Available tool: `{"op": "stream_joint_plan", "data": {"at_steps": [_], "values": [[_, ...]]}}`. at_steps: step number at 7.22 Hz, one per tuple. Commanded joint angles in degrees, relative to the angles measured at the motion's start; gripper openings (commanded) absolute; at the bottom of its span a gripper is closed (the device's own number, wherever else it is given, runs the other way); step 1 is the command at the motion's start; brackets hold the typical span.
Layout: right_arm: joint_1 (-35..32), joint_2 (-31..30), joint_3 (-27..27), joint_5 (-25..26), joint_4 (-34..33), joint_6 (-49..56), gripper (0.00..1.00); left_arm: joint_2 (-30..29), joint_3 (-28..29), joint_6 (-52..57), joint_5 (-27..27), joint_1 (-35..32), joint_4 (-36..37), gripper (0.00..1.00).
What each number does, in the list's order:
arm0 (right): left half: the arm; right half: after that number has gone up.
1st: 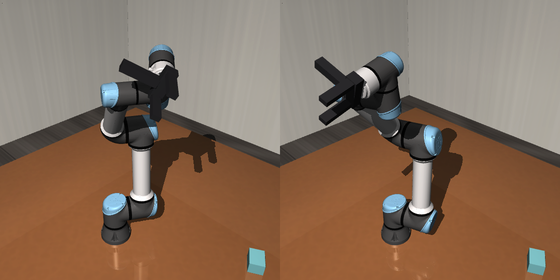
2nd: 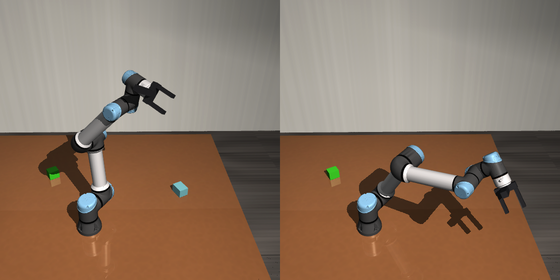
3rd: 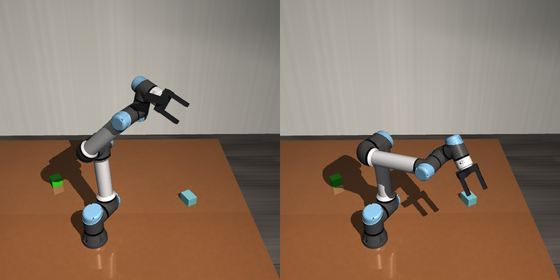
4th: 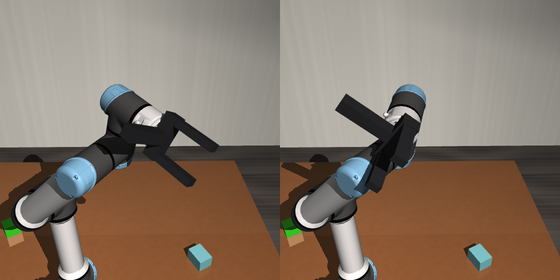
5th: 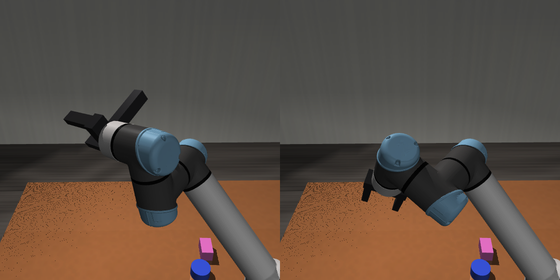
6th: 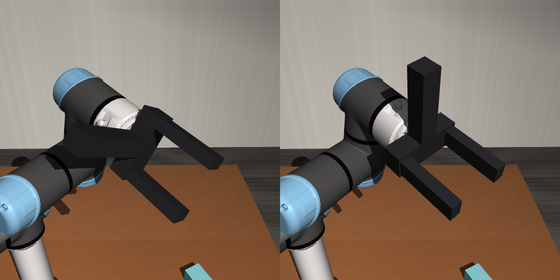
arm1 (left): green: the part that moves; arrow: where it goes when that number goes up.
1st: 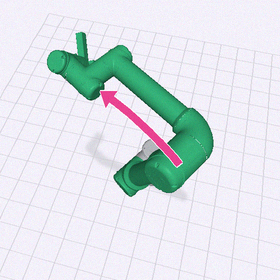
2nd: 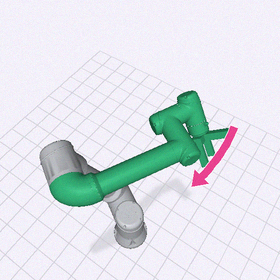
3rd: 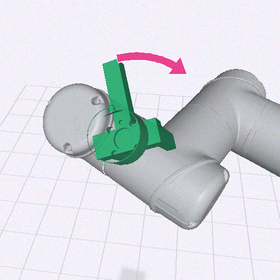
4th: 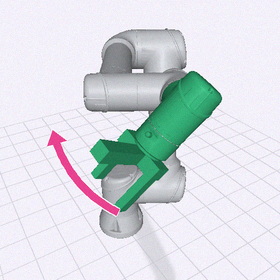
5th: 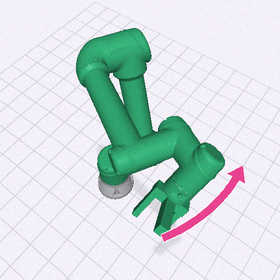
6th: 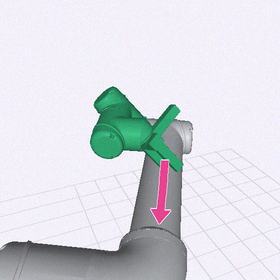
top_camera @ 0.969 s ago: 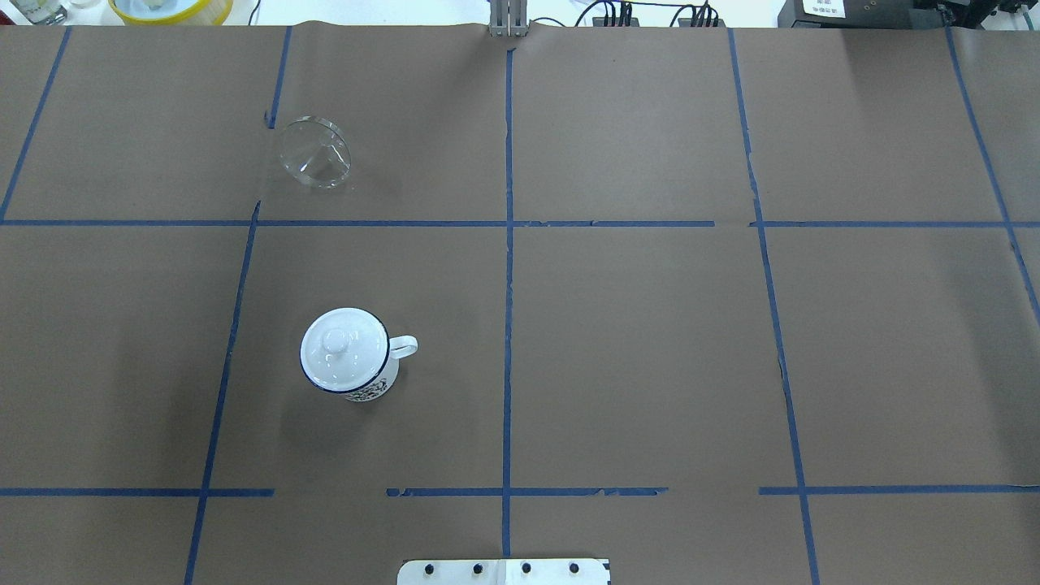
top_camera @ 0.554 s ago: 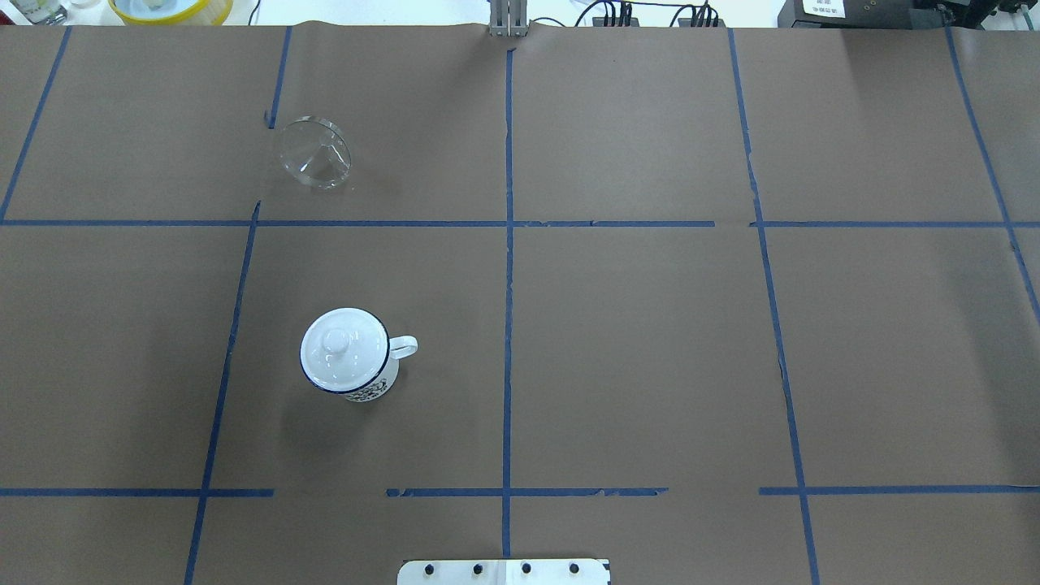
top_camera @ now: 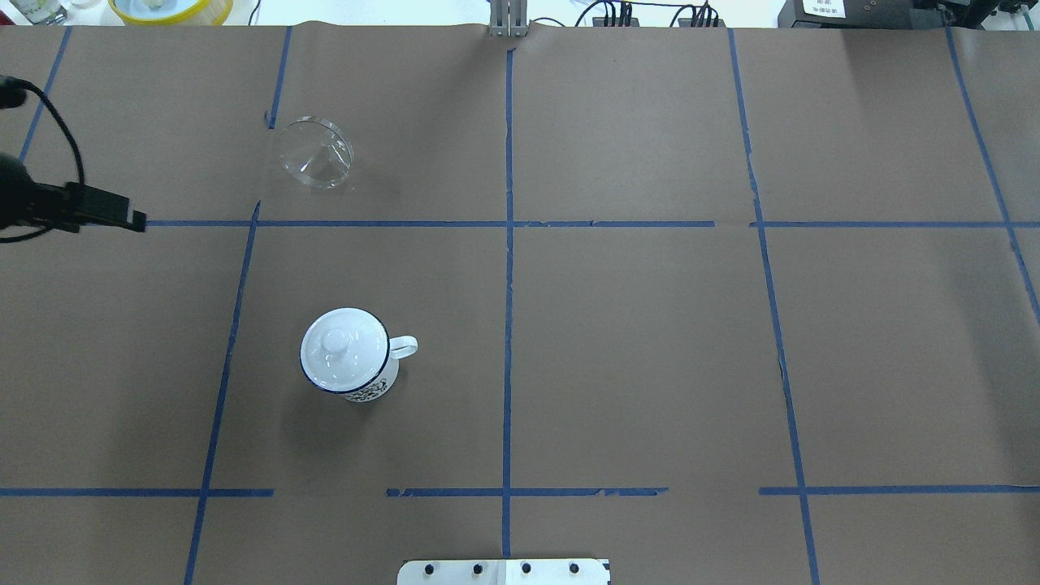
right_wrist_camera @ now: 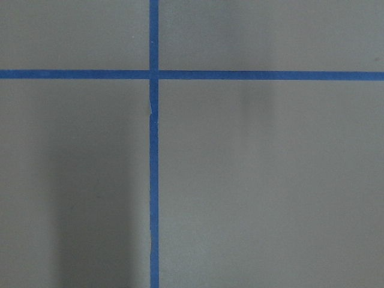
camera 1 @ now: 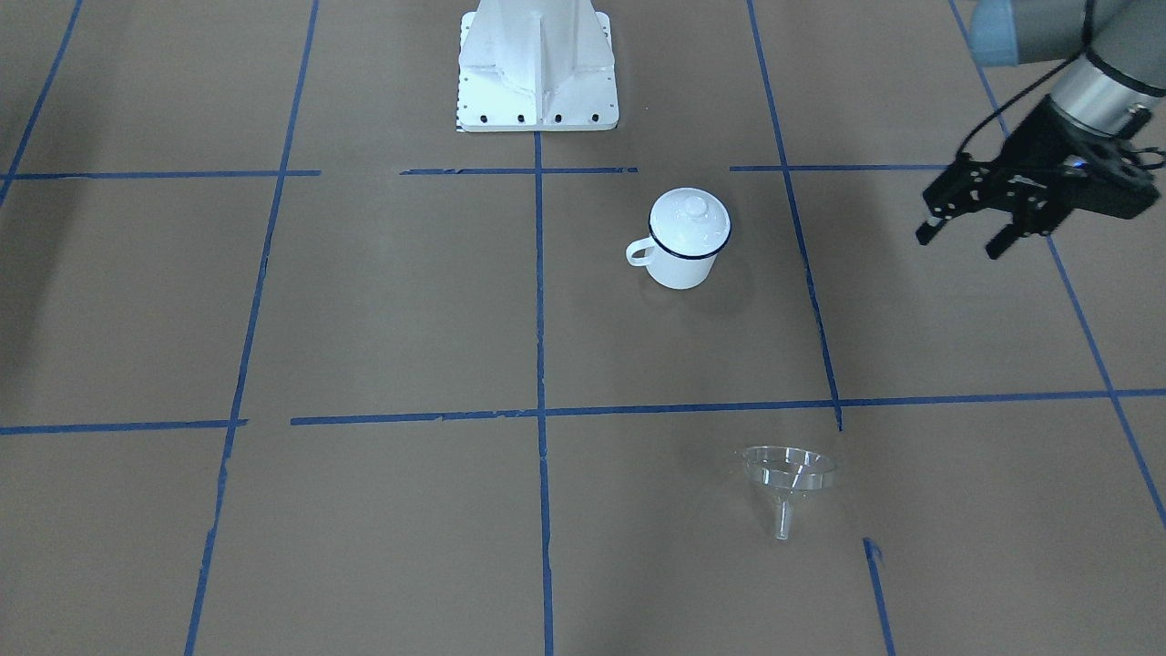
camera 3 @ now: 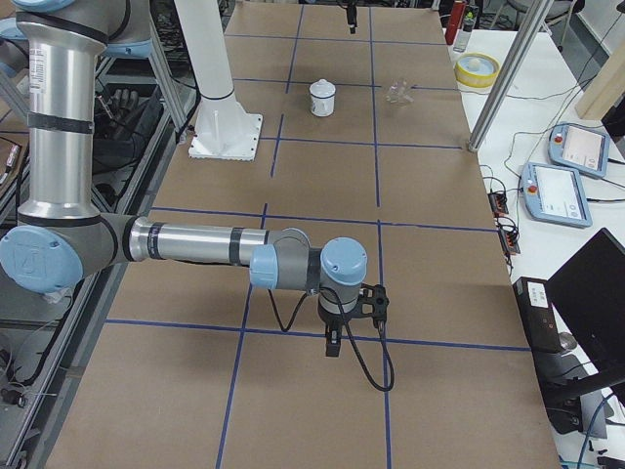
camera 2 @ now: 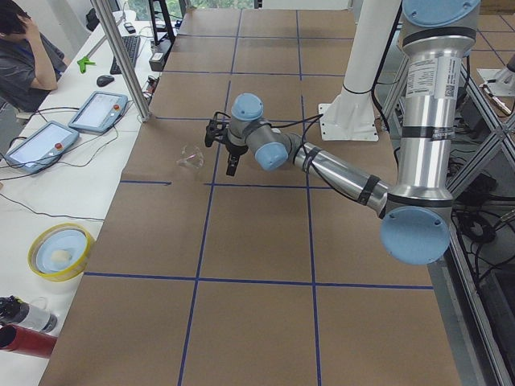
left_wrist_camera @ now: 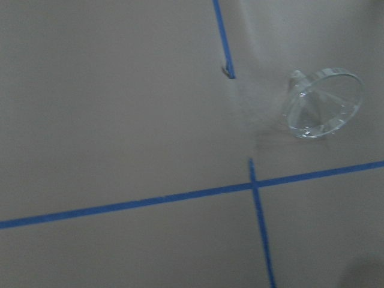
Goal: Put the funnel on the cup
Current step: 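Reach the left gripper down to the white funnel on the mug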
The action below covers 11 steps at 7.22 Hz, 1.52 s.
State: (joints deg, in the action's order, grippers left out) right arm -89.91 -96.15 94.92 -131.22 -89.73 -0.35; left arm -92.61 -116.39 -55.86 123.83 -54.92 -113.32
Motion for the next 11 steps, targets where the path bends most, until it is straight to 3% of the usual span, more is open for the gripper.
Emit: {"op": "stream_joint_plan", "data": {"at_steps": [1,2,3,4,5,7,9,11], "values": [[0.00,0.00,0.00,0.00,0.00,0.00,1.00,-13.83,-3.49,-16.34,-8.57,14.79,18.02,1.00],[0.00,0.00,0.00,0.00,0.00,0.00,1.00,-22.71,-3.49,-19.43,-9.99,18.67,30.93,1.00],[0.00,0.00,0.00,0.00,0.00,0.00,1.00,-25.14,-3.49,-23.99,-13.23,23.23,34.19,1.00],[0.00,0.00,0.00,0.00,0.00,0.00,1.00,-25.17,-3.49,-27.17,-17.52,26.32,34.22,1.00],[0.00,0.00,0.00,0.00,0.00,0.00,1.00,-24.99,-3.40,-28.07,-18.44,27.22,34.13,1.00],[0.00,0.00,0.00,0.00,0.00,0.00,1.00,-24.29,-3.40,-27.82,-19.84,27.32,33.96,0.98],[0.00,0.00,0.00,0.00,0.00,0.00,1.00,-19.92,-3.14,-27.29,-20.11,26.62,27.41,0.97],[0.00,0.00,0.00,0.00,0.00,0.00,1.00,-19.81,-2.70,-26.06,-20.20,26.70,26.84,0.93]]}}
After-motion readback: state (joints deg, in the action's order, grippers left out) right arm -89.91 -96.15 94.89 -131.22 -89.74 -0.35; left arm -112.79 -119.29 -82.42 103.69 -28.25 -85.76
